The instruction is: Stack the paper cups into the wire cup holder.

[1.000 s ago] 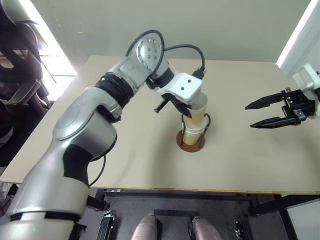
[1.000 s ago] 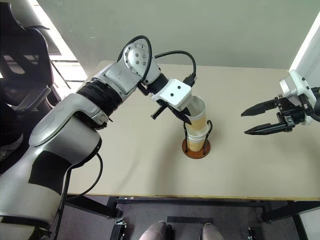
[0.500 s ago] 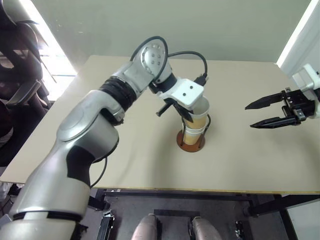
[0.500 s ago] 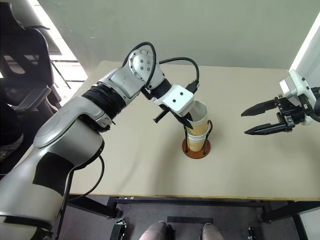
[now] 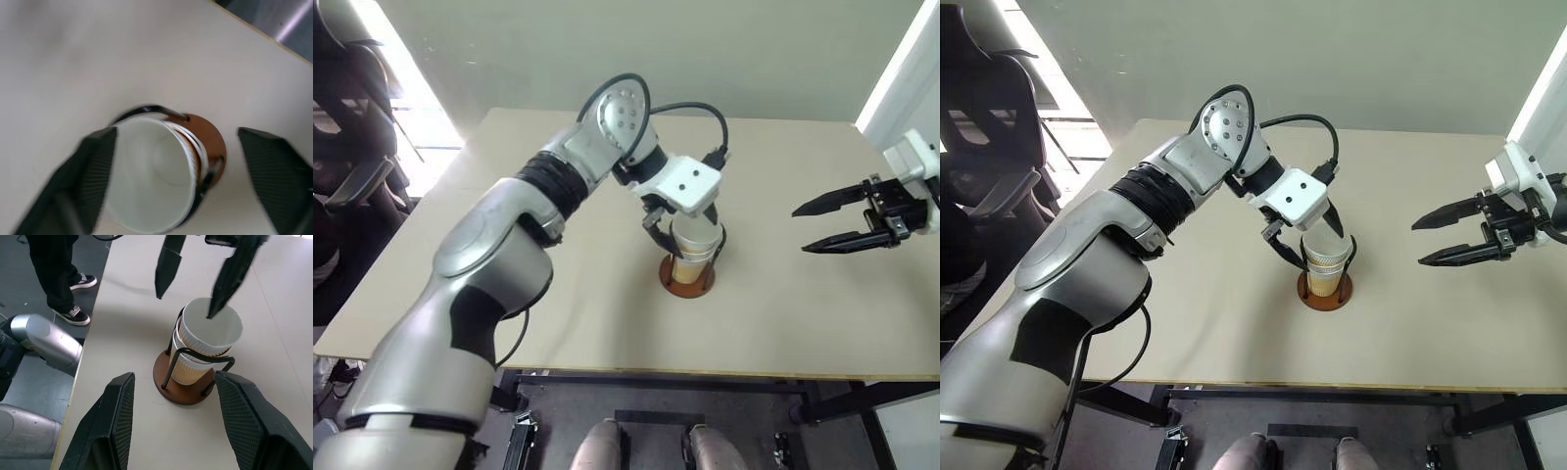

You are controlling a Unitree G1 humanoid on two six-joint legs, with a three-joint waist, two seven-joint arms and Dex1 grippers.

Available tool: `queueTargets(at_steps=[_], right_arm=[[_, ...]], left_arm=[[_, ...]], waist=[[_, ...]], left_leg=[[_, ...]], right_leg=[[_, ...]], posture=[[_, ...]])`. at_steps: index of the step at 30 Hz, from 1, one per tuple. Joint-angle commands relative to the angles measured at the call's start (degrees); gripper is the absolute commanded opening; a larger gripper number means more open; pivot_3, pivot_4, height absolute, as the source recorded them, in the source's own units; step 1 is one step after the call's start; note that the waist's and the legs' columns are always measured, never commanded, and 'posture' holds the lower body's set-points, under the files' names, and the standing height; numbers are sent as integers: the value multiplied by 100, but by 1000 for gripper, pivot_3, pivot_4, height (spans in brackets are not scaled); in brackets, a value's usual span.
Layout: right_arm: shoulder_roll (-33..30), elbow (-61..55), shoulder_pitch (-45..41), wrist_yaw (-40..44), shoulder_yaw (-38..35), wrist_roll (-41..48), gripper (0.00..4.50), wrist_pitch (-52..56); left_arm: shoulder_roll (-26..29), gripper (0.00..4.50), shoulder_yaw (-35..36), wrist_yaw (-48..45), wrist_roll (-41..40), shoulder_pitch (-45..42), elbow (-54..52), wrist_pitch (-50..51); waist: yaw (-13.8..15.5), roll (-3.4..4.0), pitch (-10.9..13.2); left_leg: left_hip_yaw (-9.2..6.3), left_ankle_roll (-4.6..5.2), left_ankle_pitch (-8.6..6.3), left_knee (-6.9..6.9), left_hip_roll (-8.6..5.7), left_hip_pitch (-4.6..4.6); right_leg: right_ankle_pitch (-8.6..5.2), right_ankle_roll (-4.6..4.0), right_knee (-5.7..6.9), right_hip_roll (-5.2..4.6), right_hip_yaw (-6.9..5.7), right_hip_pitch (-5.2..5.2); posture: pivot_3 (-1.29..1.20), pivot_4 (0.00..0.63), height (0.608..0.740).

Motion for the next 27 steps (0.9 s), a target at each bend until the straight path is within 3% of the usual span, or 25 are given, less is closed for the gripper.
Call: queueTargets(at_steps=[1, 6, 11, 18, 27], right_arm=[[201, 315, -217, 22, -484, -336, 2609, 25], [620, 1006, -428, -395, -935, -872, 2609, 259], [1151, 1987, -681, -1157, -1309, -1461, 2609, -8], [1929, 3310, -934, -2734, -1741, -2183, 2609, -602], [2813, 3161, -199, -3823, -2076, -2520, 2609, -774]], left_arm=[[0, 4448, 1394, -47, -391, -276, 420, 675], [269, 4448, 3034, 981, -392, -160, 766, 1650], [504, 4448, 4020, 2499, -69, 504, 556, 2011], [407, 4448, 4716, 3723, 403, 1457, 395, 1791], [234, 4448, 5204, 4646, 797, 2325, 364, 1620]], waist=[[-2, -2, 1], [-41, 5, -1], [-79, 13, -2], [-63, 17, 0], [-73, 18, 0]], left_leg=[[0, 0, 0, 0, 0, 0], [1, 1, 0, -4, 2, 8], [1, 1, 0, -8, 8, 19], [-1, -2, 5, -1, 5, 19], [-1, -5, 8, -12, 3, 23]], right_leg=[[0, 0, 0, 0, 0, 1], [1, 1, -1, 1, 3, 2], [-1, -2, 5, 5, 4, 3], [9, 1, 10, 4, 2, -1], [12, 2, 9, 4, -2, 0]], posture=[[0, 150, 740], [0, 150, 740], [0, 150, 740], [0, 150, 740], [0, 150, 740]])
